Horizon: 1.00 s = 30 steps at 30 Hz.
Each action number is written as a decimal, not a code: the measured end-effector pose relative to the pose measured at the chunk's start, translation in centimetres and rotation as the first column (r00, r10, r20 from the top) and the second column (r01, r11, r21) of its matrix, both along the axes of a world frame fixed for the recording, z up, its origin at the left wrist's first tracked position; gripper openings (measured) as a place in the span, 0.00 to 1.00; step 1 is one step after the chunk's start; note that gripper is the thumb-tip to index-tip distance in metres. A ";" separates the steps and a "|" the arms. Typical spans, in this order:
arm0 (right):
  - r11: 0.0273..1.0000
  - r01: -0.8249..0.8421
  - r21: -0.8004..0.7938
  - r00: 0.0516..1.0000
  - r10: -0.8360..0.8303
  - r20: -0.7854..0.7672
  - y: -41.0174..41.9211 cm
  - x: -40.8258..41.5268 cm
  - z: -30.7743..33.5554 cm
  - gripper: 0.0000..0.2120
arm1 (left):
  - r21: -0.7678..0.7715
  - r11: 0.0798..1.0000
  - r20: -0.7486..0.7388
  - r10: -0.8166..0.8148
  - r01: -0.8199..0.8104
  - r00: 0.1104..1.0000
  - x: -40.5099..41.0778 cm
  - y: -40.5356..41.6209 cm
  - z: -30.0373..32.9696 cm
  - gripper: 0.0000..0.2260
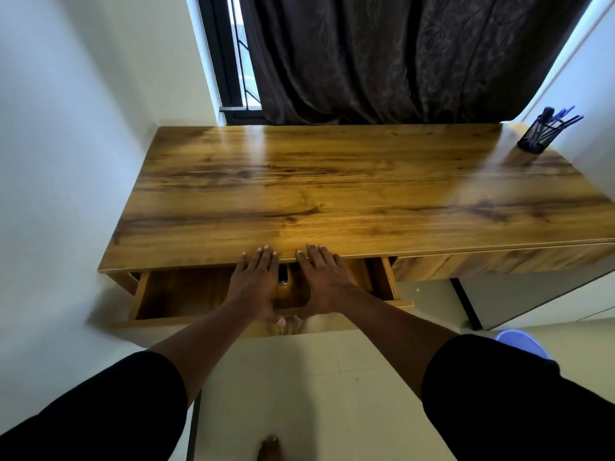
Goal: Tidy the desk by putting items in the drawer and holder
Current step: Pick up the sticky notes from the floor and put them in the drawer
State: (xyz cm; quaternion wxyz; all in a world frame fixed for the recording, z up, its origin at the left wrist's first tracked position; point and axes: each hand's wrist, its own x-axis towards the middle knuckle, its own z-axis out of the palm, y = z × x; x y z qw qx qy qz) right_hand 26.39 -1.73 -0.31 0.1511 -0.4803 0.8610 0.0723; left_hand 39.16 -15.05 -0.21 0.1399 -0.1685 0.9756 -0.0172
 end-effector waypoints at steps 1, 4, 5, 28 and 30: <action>1.000 -0.004 0.004 1.000 0.005 -0.008 -0.2 -0.2 0.0 0.67 | 0.001 1.000 0.030 0.001 -0.001 1.000 -0.5 0.0 0.3 0.65; 0.999 -0.028 -0.045 0.999 0.026 -0.048 -0.8 -0.7 0.1 0.64 | -0.020 1.000 0.100 -0.014 0.016 0.995 -2.0 -0.3 1.1 0.64; 0.997 -0.032 -0.065 0.998 0.028 -0.051 -1.0 -0.8 0.3 0.62 | -0.031 0.999 0.114 -0.027 0.031 0.993 -2.3 -0.3 1.4 0.63; 0.985 0.041 -0.169 0.983 -0.070 -0.168 -3.7 -1.7 0.8 0.32 | -0.158 0.968 -0.006 -0.196 0.193 0.981 -4.5 -2.5 3.4 0.18; 0.978 0.040 -0.203 0.982 -0.076 -0.175 -3.6 -1.6 0.5 0.31 | -0.163 0.966 -0.014 -0.204 0.199 0.979 -4.7 -2.5 3.3 0.15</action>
